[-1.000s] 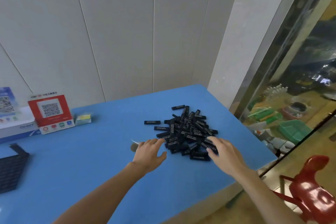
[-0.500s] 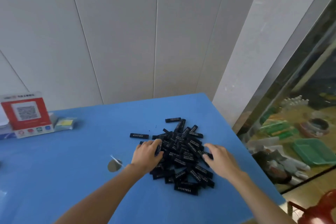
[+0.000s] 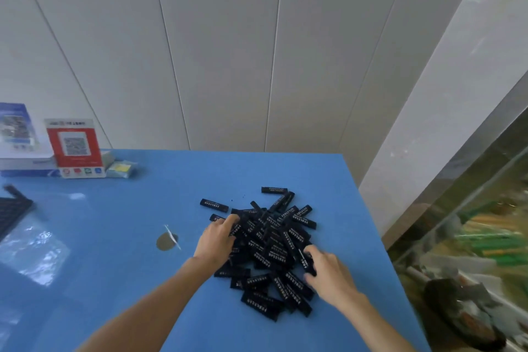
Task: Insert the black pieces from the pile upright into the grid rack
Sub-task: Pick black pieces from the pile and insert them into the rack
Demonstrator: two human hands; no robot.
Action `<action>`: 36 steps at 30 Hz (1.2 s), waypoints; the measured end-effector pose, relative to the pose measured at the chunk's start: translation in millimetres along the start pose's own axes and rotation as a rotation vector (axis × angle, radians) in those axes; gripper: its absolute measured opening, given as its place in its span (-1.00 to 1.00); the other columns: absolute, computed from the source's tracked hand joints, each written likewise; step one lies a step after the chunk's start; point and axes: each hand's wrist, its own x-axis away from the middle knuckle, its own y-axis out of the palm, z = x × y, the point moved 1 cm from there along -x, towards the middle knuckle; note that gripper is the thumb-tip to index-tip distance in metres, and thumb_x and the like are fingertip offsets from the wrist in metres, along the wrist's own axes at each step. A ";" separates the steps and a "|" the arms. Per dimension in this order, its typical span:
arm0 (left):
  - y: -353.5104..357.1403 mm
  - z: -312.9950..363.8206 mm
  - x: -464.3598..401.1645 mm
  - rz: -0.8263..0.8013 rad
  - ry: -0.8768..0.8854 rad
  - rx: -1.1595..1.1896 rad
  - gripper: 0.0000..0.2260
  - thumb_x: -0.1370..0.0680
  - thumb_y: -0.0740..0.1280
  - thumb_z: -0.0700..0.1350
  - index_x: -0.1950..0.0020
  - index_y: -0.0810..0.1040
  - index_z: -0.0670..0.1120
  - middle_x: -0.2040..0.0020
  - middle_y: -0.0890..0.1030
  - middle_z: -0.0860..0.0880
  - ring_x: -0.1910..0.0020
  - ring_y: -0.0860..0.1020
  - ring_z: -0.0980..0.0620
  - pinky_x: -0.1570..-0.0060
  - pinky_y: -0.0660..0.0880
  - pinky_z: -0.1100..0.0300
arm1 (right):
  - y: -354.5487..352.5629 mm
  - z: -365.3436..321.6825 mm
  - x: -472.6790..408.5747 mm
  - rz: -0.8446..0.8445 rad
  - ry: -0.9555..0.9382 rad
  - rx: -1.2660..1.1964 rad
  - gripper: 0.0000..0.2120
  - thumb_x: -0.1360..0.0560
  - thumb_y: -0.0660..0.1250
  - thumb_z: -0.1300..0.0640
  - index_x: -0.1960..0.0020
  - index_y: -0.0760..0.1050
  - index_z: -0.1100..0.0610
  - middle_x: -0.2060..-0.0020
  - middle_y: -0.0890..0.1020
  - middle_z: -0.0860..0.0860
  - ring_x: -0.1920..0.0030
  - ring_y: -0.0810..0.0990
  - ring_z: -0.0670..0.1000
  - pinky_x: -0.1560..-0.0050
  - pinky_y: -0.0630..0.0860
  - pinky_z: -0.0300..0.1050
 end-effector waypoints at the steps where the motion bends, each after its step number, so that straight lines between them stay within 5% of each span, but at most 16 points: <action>1: -1.5 0.5 2.7 0.008 -0.003 0.008 -0.59 -0.54 0.26 -0.24 -0.35 0.31 0.02 -0.15 0.51 -0.10 -0.03 0.50 -0.10 0.03 0.50 0.03 | -0.4 2.8 -2.9 0.003 0.018 -0.030 -0.60 -0.48 0.30 0.09 -0.28 0.32 -0.01 -0.04 0.55 -0.01 -0.05 0.53 0.03 0.06 0.47 -0.11; 7: -16.3 8.4 27.4 0.033 0.022 0.020 -0.49 -0.56 0.26 -0.19 -0.44 0.17 0.10 -0.08 0.46 -0.06 0.09 0.42 -0.03 0.07 0.38 0.18 | -17.4 7.9 -15.7 0.136 -0.007 -0.108 -0.80 -0.47 0.30 0.05 -0.08 0.53 0.04 -0.02 0.53 0.00 0.00 0.54 0.04 0.06 0.43 -0.14; 12: -35.4 10.7 50.0 0.094 0.047 0.047 -0.44 -0.55 0.28 -0.20 -0.44 0.15 0.18 0.08 0.35 0.04 0.16 0.39 0.02 0.11 0.30 0.22 | -46.3 -18.7 -22.7 0.288 -0.204 -0.348 -0.88 -0.48 0.34 0.14 -0.01 0.57 0.07 0.09 0.56 -0.04 0.11 0.54 -0.01 0.06 0.47 -0.15; 21: -81.8 -18.9 91.0 0.157 -0.047 0.180 -0.49 -0.53 0.35 -0.15 -0.38 0.23 0.17 0.08 0.49 0.04 0.19 0.52 0.07 0.12 0.45 0.16 | -74.1 -118.7 -9.0 0.212 -0.474 -0.657 -0.78 -0.46 0.40 0.19 -0.07 0.52 0.01 0.18 0.59 -0.13 0.17 0.55 -0.21 0.14 0.42 -0.49; 26: -113.2 -60.1 125.0 0.210 -0.069 0.221 -0.51 -0.51 0.36 -0.18 -0.34 0.27 0.14 0.07 0.54 0.06 0.25 0.56 0.10 0.22 0.45 0.28 | -60.2 -185.4 -2.3 0.160 -0.542 -0.644 -0.78 -0.47 0.40 0.18 -0.02 0.44 -0.05 0.19 0.59 -0.07 0.21 0.57 -0.11 0.17 0.48 -0.38; 32: -158.4 -145.0 176.4 0.234 -0.101 0.220 -0.53 -0.51 0.37 -0.17 -0.30 0.27 0.18 0.03 0.53 0.02 0.30 0.58 0.14 0.21 0.52 0.18 | -19.7 -285.3 7.7 0.128 -0.604 -0.554 -0.82 -0.47 0.39 0.10 0.01 0.44 -0.10 0.16 0.58 -0.11 0.29 0.52 -0.16 0.28 0.44 -0.28; 36: -196.3 -210.6 215.6 0.265 -0.126 0.210 -0.56 -0.51 0.37 -0.14 -0.28 0.27 0.17 0.02 0.53 0.05 0.31 0.59 0.19 0.25 0.51 0.24 | 9.4 -359.5 17.6 0.139 -0.656 -0.526 -0.85 -0.46 0.41 0.13 0.00 0.50 0.01 0.17 0.59 -0.05 0.18 0.56 -0.13 0.16 0.45 -0.31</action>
